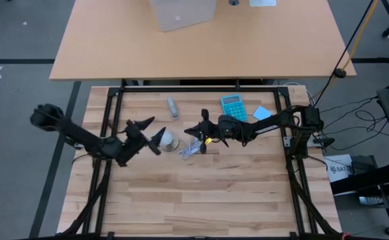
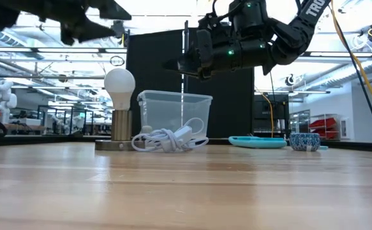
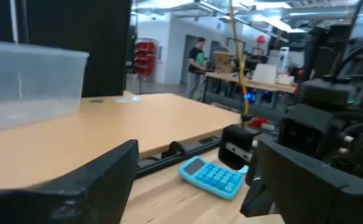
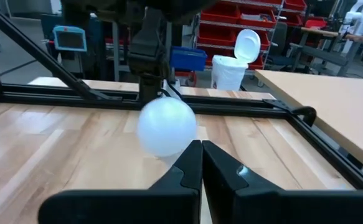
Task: Screw lightbulb
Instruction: Insert the white lightbulb into the desk lamp
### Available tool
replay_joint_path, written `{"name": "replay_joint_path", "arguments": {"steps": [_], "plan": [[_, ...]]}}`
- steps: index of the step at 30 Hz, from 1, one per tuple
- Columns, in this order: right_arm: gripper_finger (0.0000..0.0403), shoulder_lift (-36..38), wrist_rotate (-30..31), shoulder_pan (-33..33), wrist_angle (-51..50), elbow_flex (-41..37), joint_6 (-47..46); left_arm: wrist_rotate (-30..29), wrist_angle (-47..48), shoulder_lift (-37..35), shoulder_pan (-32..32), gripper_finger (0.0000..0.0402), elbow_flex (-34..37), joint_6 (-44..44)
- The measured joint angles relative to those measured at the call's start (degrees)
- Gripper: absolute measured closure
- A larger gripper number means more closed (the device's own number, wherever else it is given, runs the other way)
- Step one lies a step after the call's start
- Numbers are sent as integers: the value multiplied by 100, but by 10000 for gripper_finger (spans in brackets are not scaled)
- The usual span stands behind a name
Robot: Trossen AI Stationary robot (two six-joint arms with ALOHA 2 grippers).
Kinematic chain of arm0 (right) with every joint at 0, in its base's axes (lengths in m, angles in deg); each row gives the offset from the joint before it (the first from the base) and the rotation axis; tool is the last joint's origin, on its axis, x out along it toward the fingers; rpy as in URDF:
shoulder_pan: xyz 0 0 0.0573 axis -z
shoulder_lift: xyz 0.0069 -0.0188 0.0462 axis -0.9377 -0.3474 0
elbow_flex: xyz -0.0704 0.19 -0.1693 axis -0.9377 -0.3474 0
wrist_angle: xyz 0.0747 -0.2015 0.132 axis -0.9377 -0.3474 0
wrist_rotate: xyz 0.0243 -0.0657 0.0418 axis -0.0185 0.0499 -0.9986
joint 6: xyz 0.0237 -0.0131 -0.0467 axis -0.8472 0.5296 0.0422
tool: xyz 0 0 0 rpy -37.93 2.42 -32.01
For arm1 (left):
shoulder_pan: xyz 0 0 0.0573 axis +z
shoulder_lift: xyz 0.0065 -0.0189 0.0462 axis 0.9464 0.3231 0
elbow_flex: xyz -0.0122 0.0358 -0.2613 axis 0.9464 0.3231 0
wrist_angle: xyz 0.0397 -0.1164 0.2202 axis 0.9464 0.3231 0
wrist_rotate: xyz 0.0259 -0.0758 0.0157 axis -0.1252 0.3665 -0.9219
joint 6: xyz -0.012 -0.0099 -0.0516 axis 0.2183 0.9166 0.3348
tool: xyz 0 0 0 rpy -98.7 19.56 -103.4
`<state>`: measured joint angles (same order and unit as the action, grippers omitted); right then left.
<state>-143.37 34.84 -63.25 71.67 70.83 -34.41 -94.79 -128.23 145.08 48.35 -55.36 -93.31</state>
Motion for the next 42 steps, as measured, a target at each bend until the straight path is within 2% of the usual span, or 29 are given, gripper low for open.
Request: {"name": "replay_joint_path", "arguments": {"steps": [3, 6, 12, 16, 21, 28, 35, 42], "plan": [[393, 0, -26, -26, -10, 1, 27, -330, -6, -209, -346, 118, 0, -385], [371, 21, -36, -48, -432, 165, 136, -901, 4, -327, -689, 176, 0, -762], [295, 96, -30, -217, -2265, 1058, 879, -1948, 0, -384, -1283, 314, 0, -1008], [245, 96, 209, -368, -3622, 1883, 1544, -2522, 8, -382, -1543, 385, 0, -1047], [197, 96, 459, -495, -5355, 3032, 2366, -2545, 42, -542, -1531, 399, 0, -1074], [165, 18, 465, -503, -7079, 4509, 2511, -2550, 80, -1139, -1214, 400, 137, -1097], [165, -571, 456, -505, -7988, 5408, 2431, -2552, 131, -1273, -1513, 401, 501, -710], [165, -739, 474, -532, -8076, 5580, 2400, -2548, 223, -1275, -2061, 401, 878, 136]]}}
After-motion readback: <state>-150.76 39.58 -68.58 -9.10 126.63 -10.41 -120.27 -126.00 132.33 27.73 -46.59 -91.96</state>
